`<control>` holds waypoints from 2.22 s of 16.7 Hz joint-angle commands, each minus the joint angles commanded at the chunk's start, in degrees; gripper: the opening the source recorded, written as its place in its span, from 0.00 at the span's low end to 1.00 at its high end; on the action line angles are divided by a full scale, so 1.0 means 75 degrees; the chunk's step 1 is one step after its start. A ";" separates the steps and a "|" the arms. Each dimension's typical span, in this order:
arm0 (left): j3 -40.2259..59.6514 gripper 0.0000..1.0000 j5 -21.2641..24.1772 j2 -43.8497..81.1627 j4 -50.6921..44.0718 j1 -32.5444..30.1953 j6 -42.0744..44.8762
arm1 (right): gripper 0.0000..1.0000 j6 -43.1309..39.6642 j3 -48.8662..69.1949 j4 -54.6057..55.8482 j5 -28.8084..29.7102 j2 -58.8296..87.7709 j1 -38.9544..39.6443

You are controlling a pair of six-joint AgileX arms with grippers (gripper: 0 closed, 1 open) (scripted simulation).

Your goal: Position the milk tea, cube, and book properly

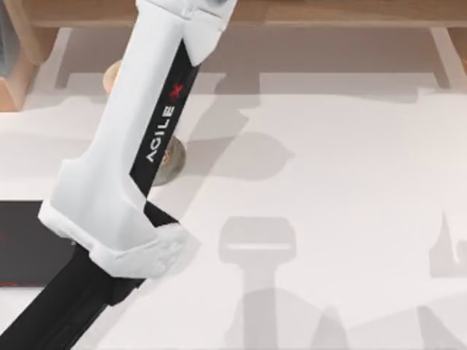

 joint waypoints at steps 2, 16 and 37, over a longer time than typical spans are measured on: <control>-0.0525 0.00 0.0144 -0.0169 0.0138 0.0258 -0.0109 | 1.00 0.0000 0.0000 0.0000 0.0000 0.0000 0.0000; -0.1202 0.45 0.0314 -0.0268 0.0155 0.0563 -0.0321 | 1.00 0.0000 0.0000 0.0000 0.0000 0.0000 0.0000; -0.0501 1.00 0.0193 -0.0016 -0.0277 0.0415 -0.0289 | 1.00 0.0000 0.0000 0.0000 0.0000 0.0000 0.0000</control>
